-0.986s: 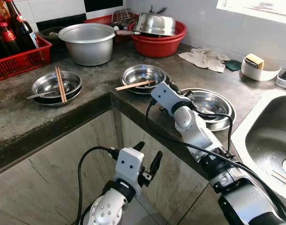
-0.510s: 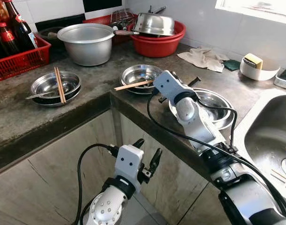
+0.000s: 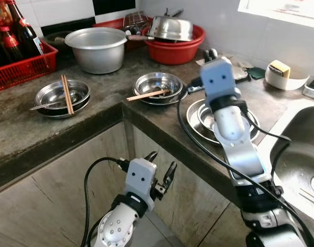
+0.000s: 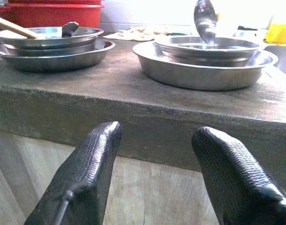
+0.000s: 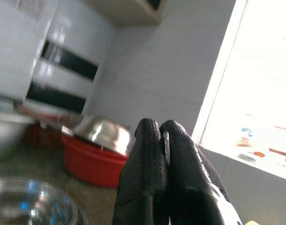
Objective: Kitchen organization
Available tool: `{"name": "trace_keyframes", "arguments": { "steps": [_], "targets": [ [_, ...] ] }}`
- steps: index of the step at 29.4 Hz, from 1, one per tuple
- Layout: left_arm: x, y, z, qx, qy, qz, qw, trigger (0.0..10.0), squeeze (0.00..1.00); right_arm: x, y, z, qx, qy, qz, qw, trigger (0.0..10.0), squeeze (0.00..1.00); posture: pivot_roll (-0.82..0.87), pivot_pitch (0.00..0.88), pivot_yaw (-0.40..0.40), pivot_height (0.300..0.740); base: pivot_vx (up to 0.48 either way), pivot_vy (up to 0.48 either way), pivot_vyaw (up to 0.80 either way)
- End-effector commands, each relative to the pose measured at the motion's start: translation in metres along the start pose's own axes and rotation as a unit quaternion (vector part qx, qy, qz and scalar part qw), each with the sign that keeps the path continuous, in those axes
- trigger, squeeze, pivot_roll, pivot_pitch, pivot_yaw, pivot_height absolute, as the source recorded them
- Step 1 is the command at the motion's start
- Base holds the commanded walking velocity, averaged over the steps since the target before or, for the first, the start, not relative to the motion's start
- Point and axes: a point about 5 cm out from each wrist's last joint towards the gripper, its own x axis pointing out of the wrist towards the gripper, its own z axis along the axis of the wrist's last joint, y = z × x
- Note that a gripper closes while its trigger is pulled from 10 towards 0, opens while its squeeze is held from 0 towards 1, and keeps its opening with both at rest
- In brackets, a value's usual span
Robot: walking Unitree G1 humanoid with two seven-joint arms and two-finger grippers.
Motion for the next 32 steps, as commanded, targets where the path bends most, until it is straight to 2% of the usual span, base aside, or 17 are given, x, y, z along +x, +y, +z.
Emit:
{"name": "trace_keyframes", "arguments": {
  "steps": [1,3,8,9,13,14,19,25,32],
  "targets": [
    [0.002,0.001,-0.001,-0.004,0.0,-0.003,1.0,10.0,0.0,-0.005,-0.013,0.023,0.02,-0.045,-0.022,0.999,10.0,0.0,-0.03,0.052,0.003,0.74,0.0,0.0,0.0],
    [0.004,0.003,0.0,-0.004,-0.005,-0.003,1.0,10.0,0.0,-0.006,-0.021,0.033,0.018,-0.062,-0.036,0.997,10.0,0.0,-0.03,0.041,0.008,0.74,0.0,0.0,0.0],
    [0.008,0.005,0.0,-0.002,-0.008,-0.005,1.0,10.0,0.0,-0.005,-0.029,0.039,0.012,-0.072,-0.05,0.996,10.0,0.0,-0.04,0.022,0.013,0.74,0.0,0.0,0.0],
    [0.009,0.005,0.0,-0.001,-0.009,-0.006,1.0,10.0,0.0,-0.007,-0.033,0.037,-0.004,-0.065,-0.054,0.996,10.0,0.0,-0.04,0.012,0.012,0.74,0.0,0.0,0.0],
    [0.009,0.006,0.0,0.0,-0.011,-0.005,1.0,10.0,0.0,-0.015,-0.039,0.029,-0.017,-0.042,-0.057,0.997,10.0,0.0,-0.04,0.0,0.009,0.74,0.0,0.0,-0.45],
    [0.009,0.007,-0.001,0.001,-0.011,-0.004,1.0,10.0,0.0,-0.023,-0.043,0.023,-0.018,-0.023,-0.062,0.998,10.0,0.0,-0.04,0.0,0.011,0.74,0.0,0.0,-0.78],
    [0.01,0.009,-0.001,0.002,-0.012,-0.003,1.0,10.0,0.0,-0.037,-0.044,0.014,-0.014,0.008,-0.064,0.998,10.0,0.0,-0.05,0.0,0.014,0.74,0.0,0.242,-0.78],
    [0.013,0.01,0.0,0.005,-0.021,-0.008,1.0,10.0,0.0,-0.042,-0.042,0.013,-0.024,0.022,-0.069,0.997,10.0,0.0,-0.05,0.0,0.023,0.74,0.0,0.439,-0.78],
    [0.015,0.011,0.002,0.007,-0.023,-0.008,1.0,10.0,0.0,-0.045,-0.047,0.013,-0.044,0.03,-0.077,0.996,10.0,0.0,-0.06,0.0,0.026,0.74,0.0,0.0,-0.78]
  ]
}}
